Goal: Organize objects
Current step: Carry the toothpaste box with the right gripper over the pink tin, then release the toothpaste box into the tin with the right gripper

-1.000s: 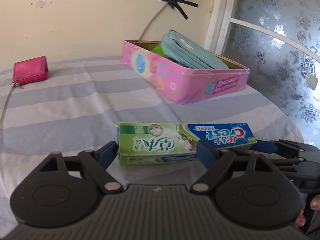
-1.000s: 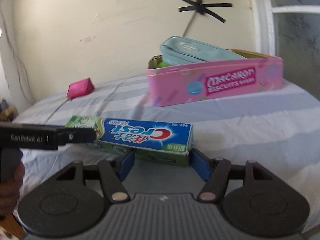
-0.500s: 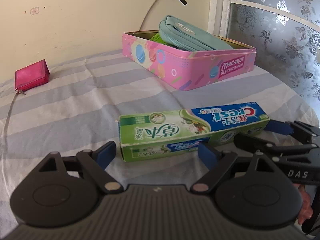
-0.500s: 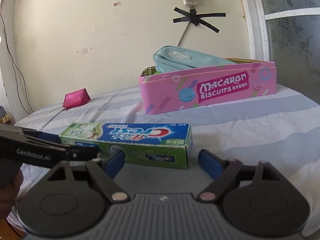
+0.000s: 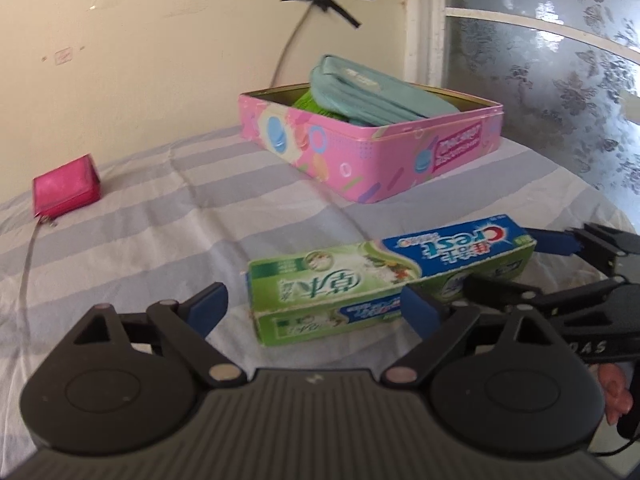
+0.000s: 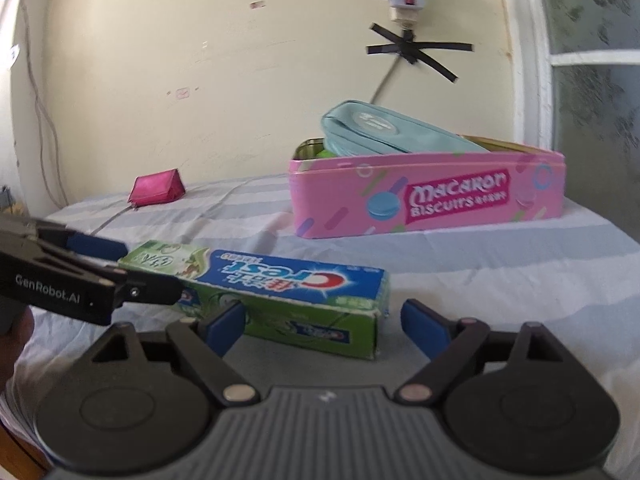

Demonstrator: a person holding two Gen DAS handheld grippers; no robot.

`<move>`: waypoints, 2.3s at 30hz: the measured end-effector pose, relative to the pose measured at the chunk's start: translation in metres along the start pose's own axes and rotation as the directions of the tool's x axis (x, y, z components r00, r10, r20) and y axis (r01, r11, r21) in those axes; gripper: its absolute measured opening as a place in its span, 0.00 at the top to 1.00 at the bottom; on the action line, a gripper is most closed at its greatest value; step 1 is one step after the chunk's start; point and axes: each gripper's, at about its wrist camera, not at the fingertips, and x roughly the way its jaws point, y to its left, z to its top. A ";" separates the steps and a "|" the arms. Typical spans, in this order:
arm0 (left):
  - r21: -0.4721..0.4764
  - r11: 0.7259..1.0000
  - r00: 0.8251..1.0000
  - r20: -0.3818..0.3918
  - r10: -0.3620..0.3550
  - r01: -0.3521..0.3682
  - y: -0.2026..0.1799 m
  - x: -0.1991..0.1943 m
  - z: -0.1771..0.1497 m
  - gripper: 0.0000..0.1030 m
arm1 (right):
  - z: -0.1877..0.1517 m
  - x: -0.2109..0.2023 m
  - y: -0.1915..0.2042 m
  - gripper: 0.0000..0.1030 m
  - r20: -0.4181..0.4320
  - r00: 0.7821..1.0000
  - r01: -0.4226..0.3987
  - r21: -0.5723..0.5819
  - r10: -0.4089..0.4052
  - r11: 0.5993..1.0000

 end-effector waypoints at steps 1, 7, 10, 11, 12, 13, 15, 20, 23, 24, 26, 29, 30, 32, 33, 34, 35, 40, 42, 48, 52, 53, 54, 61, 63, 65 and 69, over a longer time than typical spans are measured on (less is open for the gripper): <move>0.014 1.000 1.000 0.003 -0.009 0.009 -0.001 0.001 0.001 0.09 | 0.001 0.002 0.002 0.14 -0.001 1.000 -0.007 -0.018 0.007 1.000; 0.030 0.997 0.998 0.005 -0.068 0.068 0.002 0.013 0.005 0.04 | 0.005 0.011 -0.002 0.10 -0.018 1.000 -0.017 -0.066 0.016 0.998; 0.037 0.996 0.997 -0.001 -0.075 0.075 0.003 0.016 0.004 0.03 | 0.005 0.012 -0.005 0.06 -0.010 1.000 0.007 -0.113 -0.009 0.994; 0.036 0.996 0.997 0.000 -0.076 0.076 0.004 0.016 0.004 0.03 | 0.005 0.012 -0.006 0.05 -0.012 1.000 0.006 -0.118 -0.008 0.993; 0.039 0.996 0.997 0.008 -0.077 0.076 0.006 0.015 0.002 0.03 | 0.005 0.013 -0.008 0.05 -0.016 1.000 0.004 -0.120 -0.005 0.993; 0.047 0.996 0.997 0.022 -0.079 0.078 0.007 0.014 0.001 0.03 | 0.004 0.014 -0.010 0.06 -0.020 1.000 0.000 -0.118 -0.002 0.993; 0.061 0.994 0.994 0.041 -0.099 0.096 0.007 0.013 0.000 0.07 | 0.004 0.015 -0.011 0.08 -0.028 1.000 -0.017 -0.110 0.014 0.994; 0.084 0.992 0.994 0.055 -0.094 0.089 0.002 0.016 0.002 0.10 | 0.005 0.022 -0.002 0.17 -0.039 0.999 -0.018 -0.113 0.014 0.993; 0.056 0.993 0.991 0.076 -0.106 0.102 0.003 0.004 0.008 0.20 | 0.006 0.014 -0.005 0.21 -0.013 1.000 -0.003 -0.081 0.002 0.997; 0.044 0.995 0.990 0.099 -0.096 0.092 0.003 -0.001 0.013 0.23 | 0.008 0.010 -0.004 0.21 0.000 1.000 0.010 -0.082 -0.010 0.997; 0.040 0.996 0.986 0.140 -0.089 0.084 0.001 -0.006 0.028 0.23 | 0.015 0.003 -0.004 0.23 0.044 0.999 0.030 -0.081 -0.026 0.996; 0.049 0.998 0.979 0.197 -0.058 0.049 -0.005 -0.005 0.053 0.23 | 0.030 -0.002 -0.005 0.28 0.117 0.992 0.059 -0.072 -0.050 0.996; 0.040 0.998 0.977 0.204 -0.056 0.049 -0.007 -0.004 0.062 0.23 | 0.035 -0.003 -0.005 0.28 0.139 0.988 0.073 -0.073 -0.062 0.995; 0.023 0.998 0.972 0.230 -0.056 0.052 -0.010 -0.002 0.081 0.23 | 0.049 -0.003 -0.008 0.28 0.177 0.980 0.102 -0.081 -0.086 0.991; 0.026 0.998 0.968 0.245 -0.056 0.051 -0.012 0.000 0.091 0.23 | 0.057 -0.002 -0.010 0.28 0.191 0.977 0.115 -0.084 -0.098 0.990; 0.036 0.998 0.965 0.258 -0.053 0.045 -0.015 0.003 0.100 0.23 | 0.065 0.000 -0.014 0.28 0.203 0.973 0.124 -0.079 -0.106 0.989; 0.046 0.998 0.963 0.265 -0.045 0.033 -0.018 0.009 0.108 0.23 | 0.073 0.003 -0.019 0.27 0.213 0.971 0.128 -0.072 -0.110 0.989; 0.054 0.999 0.968 0.250 -0.011 -0.003 -0.028 0.044 0.140 0.23 | 0.104 0.038 -0.041 0.27 0.180 0.977 0.128 -0.056 -0.117 0.990; 0.051 0.999 0.973 0.230 -0.006 -0.006 -0.028 0.060 0.147 0.23 | 0.111 0.055 -0.053 0.27 0.149 0.982 0.130 -0.062 -0.120 0.990; 0.035 0.999 0.988 0.155 0.031 -0.036 -0.036 0.108 0.158 0.23 | 0.120 0.103 -0.081 0.28 0.045 0.990 0.137 -0.035 -0.135 0.990; 0.064 0.994 0.990 0.123 0.075 -0.084 -0.042 0.131 0.166 0.22 | 0.125 0.131 -0.094 0.28 -0.033 0.992 0.123 -0.010 -0.123 0.992; 0.057 0.995 0.991 0.111 0.075 -0.082 -0.040 0.136 0.170 0.22 | 0.128 0.136 -0.097 0.28 -0.044 0.991 0.123 -0.011 -0.123 0.992; 0.046 0.996 0.993 0.097 0.071 -0.076 -0.037 0.141 0.176 0.22 | 0.132 0.141 -0.100 0.28 -0.052 0.991 0.125 -0.016 -0.126 0.992; -0.011 0.994 0.994 0.028 0.109 -0.109 -0.030 0.178 0.204 0.17 | 0.155 0.179 -0.116 0.23 -0.109 0.984 0.141 -0.005 -0.140 0.990; -0.013 0.995 0.995 0.028 0.096 -0.096 -0.032 0.175 0.197 0.17 | 0.152 0.177 -0.117 0.14 -0.100 0.986 0.134 0.013 -0.132 0.991; -0.010 0.996 0.996 0.028 0.088 -0.088 -0.034 0.169 0.188 0.16 | 0.145 0.169 -0.117 0.13 -0.075 0.989 0.129 0.040 -0.125 0.991; -0.015 0.994 0.992 0.062 0.112 -0.112 -0.039 0.151 0.169 0.16 | 0.132 0.152 -0.115 0.15 -0.038 0.994 0.108 0.087 -0.105 0.990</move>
